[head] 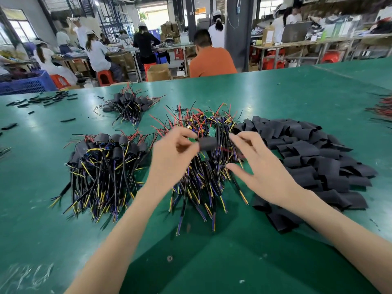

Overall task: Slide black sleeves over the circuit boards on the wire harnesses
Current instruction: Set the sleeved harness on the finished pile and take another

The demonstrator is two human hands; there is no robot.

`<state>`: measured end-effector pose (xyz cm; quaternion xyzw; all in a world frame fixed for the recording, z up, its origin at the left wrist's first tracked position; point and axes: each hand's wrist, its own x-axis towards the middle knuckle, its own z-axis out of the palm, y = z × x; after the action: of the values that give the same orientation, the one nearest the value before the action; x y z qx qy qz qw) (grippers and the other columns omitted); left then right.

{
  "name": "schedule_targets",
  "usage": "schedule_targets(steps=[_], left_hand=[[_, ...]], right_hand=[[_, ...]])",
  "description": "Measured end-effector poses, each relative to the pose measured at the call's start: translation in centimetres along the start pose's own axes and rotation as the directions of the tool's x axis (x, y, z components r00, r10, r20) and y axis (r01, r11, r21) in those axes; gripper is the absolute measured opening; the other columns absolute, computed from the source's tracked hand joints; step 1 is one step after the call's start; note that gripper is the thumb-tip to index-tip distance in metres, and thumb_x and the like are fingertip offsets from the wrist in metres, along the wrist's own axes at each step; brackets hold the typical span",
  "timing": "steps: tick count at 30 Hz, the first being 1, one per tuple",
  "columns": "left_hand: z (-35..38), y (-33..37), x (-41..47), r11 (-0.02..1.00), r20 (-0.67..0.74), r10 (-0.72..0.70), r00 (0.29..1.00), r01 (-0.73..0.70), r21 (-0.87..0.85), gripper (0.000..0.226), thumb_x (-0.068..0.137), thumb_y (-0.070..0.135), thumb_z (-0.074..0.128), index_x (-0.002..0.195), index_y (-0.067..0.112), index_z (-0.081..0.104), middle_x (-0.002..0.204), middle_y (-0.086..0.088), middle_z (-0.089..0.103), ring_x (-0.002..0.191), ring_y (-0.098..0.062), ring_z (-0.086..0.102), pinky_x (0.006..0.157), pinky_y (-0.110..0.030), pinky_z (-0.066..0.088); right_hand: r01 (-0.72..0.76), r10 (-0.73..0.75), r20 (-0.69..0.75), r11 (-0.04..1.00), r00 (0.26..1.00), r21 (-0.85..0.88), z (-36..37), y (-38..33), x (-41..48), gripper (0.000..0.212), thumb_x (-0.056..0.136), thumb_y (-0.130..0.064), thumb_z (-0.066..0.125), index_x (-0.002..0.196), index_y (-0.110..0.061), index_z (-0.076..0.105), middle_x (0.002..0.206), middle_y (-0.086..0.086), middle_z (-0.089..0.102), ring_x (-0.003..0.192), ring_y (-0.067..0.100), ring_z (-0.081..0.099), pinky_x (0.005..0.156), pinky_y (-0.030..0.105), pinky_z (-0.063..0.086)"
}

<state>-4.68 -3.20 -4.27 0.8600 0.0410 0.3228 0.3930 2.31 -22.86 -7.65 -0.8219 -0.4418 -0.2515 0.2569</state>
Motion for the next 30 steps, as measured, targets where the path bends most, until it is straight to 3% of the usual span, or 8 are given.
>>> schedule_targets(steps=[5, 9, 12, 16, 19, 22, 26, 30], left_hand=[[-5.4, -3.3, 2.7, 0.978, -0.448, 0.091, 0.89, 0.004, 0.207, 0.017, 0.086, 0.009, 0.057, 0.099, 0.018, 0.059, 0.074, 0.002, 0.064, 0.069, -0.025, 0.063, 0.07, -0.035, 0.048], [-7.7, -8.1, 3.2, 0.81, -0.573, -0.04, 0.819, 0.362, 0.461, 0.02, 0.088, 0.01, 0.048, 0.105, 0.013, 0.059, 0.099, -0.018, 0.063, 0.096, -0.036, 0.054, 0.07, -0.037, 0.036], [-7.8, -10.4, 2.7, 0.657, -0.507, -0.18, 0.843, 0.486, 0.576, 0.025, 0.084, 0.003, 0.049, 0.105, 0.005, 0.061, 0.104, -0.027, 0.061, 0.103, -0.043, 0.05, 0.084, -0.047, 0.038], [-7.2, -10.2, 2.6, 0.591, -0.533, -0.204, 0.821, 0.538, 0.602, 0.025, 0.082, 0.008, 0.054, 0.105, 0.002, 0.06, 0.112, -0.028, 0.054, 0.11, -0.042, 0.042, 0.09, -0.049, 0.031], [-6.0, -8.2, 2.9, 0.666, -0.505, -0.048, 0.862, 0.404, 0.627, 0.02, 0.083, 0.014, 0.055, 0.099, 0.006, 0.063, 0.107, -0.023, 0.056, 0.105, -0.039, 0.046, 0.086, -0.046, 0.034], [-3.1, -5.8, 2.7, 0.859, -0.22, -0.053, 0.974, 0.157, 0.488, 0.021, 0.088, 0.033, 0.056, 0.084, 0.016, 0.066, 0.087, -0.006, 0.069, 0.082, -0.025, 0.06, 0.073, -0.03, 0.043], [0.9, -4.8, 1.3, 0.892, 0.078, -0.239, 0.968, 0.187, 0.412, 0.035, 0.081, 0.057, 0.062, 0.087, 0.022, 0.06, 0.079, 0.01, 0.063, 0.079, -0.012, 0.057, 0.071, -0.025, 0.042], [0.9, -5.3, 1.3, 0.909, 0.04, -0.287, 0.957, 0.258, 0.327, 0.029, 0.077, 0.042, 0.073, 0.091, 0.021, 0.058, 0.078, 0.014, 0.058, 0.076, -0.005, 0.055, 0.067, -0.019, 0.037]], right_hand=[[-0.183, 0.182, -0.016, 0.977, 0.983, -0.109, -0.1, 1.7, 0.3, 0.061, 0.086, -0.023, 0.064, 0.137, 0.001, 0.039, 0.126, 0.016, 0.042, 0.107, 0.032, 0.05, 0.094, 0.044, 0.043], [-0.299, 0.304, -0.006, 0.931, 0.953, -0.211, 0.2, 2.6, 0.1, 0.058, 0.085, -0.022, 0.063, 0.133, 0.001, 0.04, 0.125, 0.014, 0.04, 0.105, 0.033, 0.05, 0.089, 0.043, 0.043], [-0.378, 0.398, 0.021, 0.886, 0.917, -0.269, 0.3, 3.2, 0.1, 0.051, 0.085, -0.023, 0.061, 0.126, 0.0, 0.043, 0.127, 0.013, 0.04, 0.106, 0.034, 0.051, 0.087, 0.043, 0.042], [-0.443, 0.488, 0.059, 0.831, 0.871, -0.337, 0.2, 4.1, 0.3, 0.04, 0.089, -0.024, 0.055, 0.12, -0.001, 0.049, 0.131, 0.011, 0.042, 0.114, 0.031, 0.046, 0.091, 0.043, 0.038], [-0.468, 0.534, 0.065, 0.788, 0.843, -0.401, -0.2, 4.9, 0.2, 0.031, 0.09, -0.02, 0.051, 0.115, -0.003, 0.057, 0.122, 0.012, 0.051, 0.11, 0.032, 0.045, 0.089, 0.043, 0.038], [-0.503, 0.574, 0.049, 0.752, 0.817, -0.426, -0.5, 5.5, 0.2, 0.028, 0.089, -0.016, 0.05, 0.112, -0.005, 0.061, 0.116, 0.013, 0.053, 0.108, 0.033, 0.045, 0.087, 0.042, 0.038], [-0.525, 0.596, 0.04, 0.734, 0.802, -0.43, -0.8, 6.3, 0.2, 0.026, 0.089, -0.013, 0.049, 0.11, -0.005, 0.062, 0.114, 0.014, 0.055, 0.105, 0.034, 0.046, 0.084, 0.042, 0.039], [-0.54, 0.604, 0.041, 0.738, 0.796, -0.404, -0.6, 6.6, 0.2, 0.024, 0.088, -0.011, 0.049, 0.109, -0.006, 0.061, 0.111, 0.013, 0.057, 0.103, 0.034, 0.046, 0.084, 0.041, 0.039]])
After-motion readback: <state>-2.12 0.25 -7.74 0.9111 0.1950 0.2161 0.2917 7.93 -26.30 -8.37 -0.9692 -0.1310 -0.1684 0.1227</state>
